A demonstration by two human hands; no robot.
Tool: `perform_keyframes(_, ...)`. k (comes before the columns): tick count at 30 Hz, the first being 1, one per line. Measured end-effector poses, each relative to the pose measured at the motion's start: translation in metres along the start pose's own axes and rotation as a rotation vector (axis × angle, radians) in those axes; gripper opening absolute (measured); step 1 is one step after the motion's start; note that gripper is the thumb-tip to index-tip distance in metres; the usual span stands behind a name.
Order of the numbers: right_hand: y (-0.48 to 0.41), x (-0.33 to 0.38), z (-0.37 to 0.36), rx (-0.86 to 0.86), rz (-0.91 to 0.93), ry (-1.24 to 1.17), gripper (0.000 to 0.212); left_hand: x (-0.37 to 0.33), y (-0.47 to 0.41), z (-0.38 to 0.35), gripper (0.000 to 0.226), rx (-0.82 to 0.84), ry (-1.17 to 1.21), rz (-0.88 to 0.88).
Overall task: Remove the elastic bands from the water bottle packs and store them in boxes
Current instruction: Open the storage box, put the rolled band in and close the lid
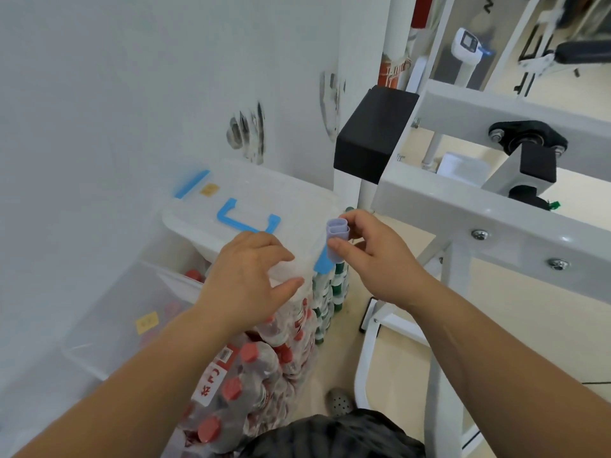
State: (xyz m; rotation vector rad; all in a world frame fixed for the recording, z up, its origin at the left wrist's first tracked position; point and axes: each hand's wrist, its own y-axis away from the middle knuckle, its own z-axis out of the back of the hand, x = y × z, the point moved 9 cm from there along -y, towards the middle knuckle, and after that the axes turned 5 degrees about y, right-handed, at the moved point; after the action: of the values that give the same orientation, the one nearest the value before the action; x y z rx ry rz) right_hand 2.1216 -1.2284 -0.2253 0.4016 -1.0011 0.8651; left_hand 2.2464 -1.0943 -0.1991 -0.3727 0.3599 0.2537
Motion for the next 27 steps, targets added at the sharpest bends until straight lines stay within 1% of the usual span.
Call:
perform_keyframes(3, -0.026, 0.017, -0.014, 0.022, 0.013, 0.009, 0.013, 0.017, -0.001, 0.027, 0.032, -0.104, 0.022, 0.052)
perform_keyframes(5, -0.044, 0.028, -0.028, 0.015, 0.014, -0.02, 0.014, 0.035, -0.003, 0.042, 0.033, -0.127, 0.014, 0.107)
perform_keyframes(7, -0.063, 0.035, -0.042, -0.007, 0.011, -0.039, 0.016, 0.058, -0.005, 0.053, 0.035, -0.119, -0.015, 0.192)
perform_keyframes(9, -0.08, 0.04, -0.056, -0.014, 0.006, -0.044, 0.018, 0.085, -0.008, 0.06, 0.044, -0.091, -0.082, 0.301)
perform_keyframes(13, -0.105, 0.044, -0.082, 0.022, -0.011, -0.139, 0.012, 0.132, -0.017, 0.07, 0.057, -0.047, -0.189, 0.437)
perform_keyframes(16, -0.116, 0.041, -0.09, 0.008, -0.039, -0.182, 0.011, 0.153, -0.028, 0.068, 0.059, -0.029, -0.181, 0.454)
perform_keyframes(19, -0.123, 0.036, -0.091, -0.001, -0.072, -0.212, 0.012, 0.164, -0.037, 0.053, 0.063, 0.06, -0.223, 0.451)
perform_keyframes(21, -0.121, 0.029, -0.094, 0.043, -0.121, -0.201, 0.015, 0.169, -0.039, 0.041, 0.066, 0.129, -0.234, 0.475)
perform_keyframes(22, -0.118, 0.024, -0.095, 0.065, -0.135, -0.156, 0.016, 0.171, -0.039, 0.036, 0.067, 0.151, -0.233, 0.478)
perform_keyframes(24, -0.111, 0.016, -0.092, 0.085, -0.136, -0.051, 0.013, 0.168, -0.038, 0.029, 0.066, 0.143, -0.217, 0.455)
perform_keyframes(27, -0.1, 0.006, -0.083, 0.062, -0.165, -0.083, 0.012, 0.162, -0.036, 0.028, 0.064, 0.069, -0.17, 0.408)
